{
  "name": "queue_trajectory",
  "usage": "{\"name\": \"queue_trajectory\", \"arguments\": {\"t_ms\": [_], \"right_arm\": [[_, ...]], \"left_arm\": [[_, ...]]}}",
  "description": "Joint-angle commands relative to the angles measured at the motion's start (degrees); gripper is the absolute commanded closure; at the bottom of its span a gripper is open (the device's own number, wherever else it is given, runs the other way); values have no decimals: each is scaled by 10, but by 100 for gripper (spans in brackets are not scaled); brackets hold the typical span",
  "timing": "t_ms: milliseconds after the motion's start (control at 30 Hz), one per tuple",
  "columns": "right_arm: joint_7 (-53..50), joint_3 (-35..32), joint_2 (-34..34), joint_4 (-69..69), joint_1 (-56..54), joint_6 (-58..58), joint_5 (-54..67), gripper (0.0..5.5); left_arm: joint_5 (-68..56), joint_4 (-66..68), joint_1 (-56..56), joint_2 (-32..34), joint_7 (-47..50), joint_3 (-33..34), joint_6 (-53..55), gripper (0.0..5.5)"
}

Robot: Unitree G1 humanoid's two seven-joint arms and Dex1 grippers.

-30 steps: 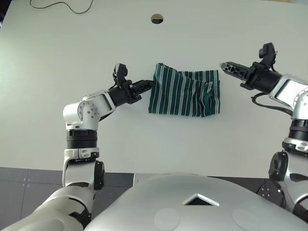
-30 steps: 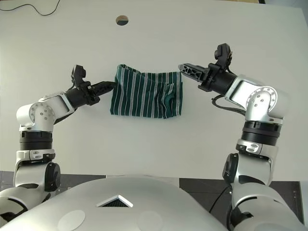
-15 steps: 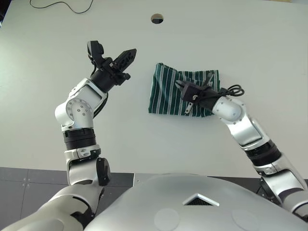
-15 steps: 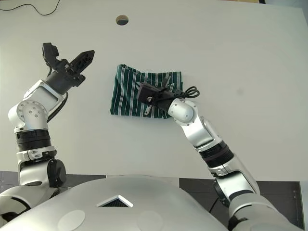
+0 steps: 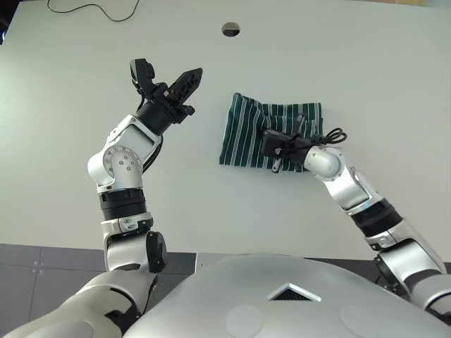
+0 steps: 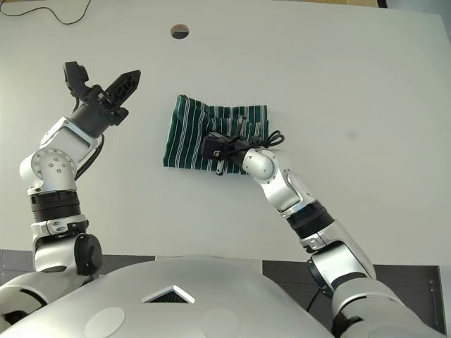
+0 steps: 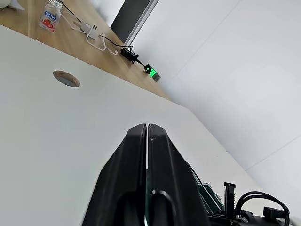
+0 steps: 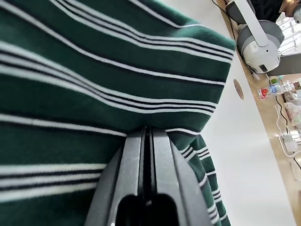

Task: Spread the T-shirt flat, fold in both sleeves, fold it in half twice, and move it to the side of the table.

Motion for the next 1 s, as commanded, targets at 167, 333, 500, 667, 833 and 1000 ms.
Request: {"name": "queue_trajectory", "arguments": {"t_ms": [167, 333, 500, 667, 833, 1000], "right_arm": [[73, -88, -195, -10, 129, -19, 20, 536], [75, -145, -257, 12, 176, -53, 48, 536], [81, -166, -305, 74, 187, -129, 51, 536], [78, -182, -332, 156, 161, -183, 46, 536], [74, -239, -276, 117, 133, -205, 163, 536], [31, -358, -174, -130, 140, -163, 399, 536]], "left_arm": [[1, -10, 11, 1, 3, 1, -9, 540], [1, -8, 13, -1, 3, 2, -12, 540], [0, -5, 10, -1, 2, 3, -14, 540], [0, -1, 11, 0, 1, 4, -16, 540], [13, -8, 15, -3, -3, 2, -49, 540], [148, -99, 71, -15, 6, -42, -282, 540]]}}
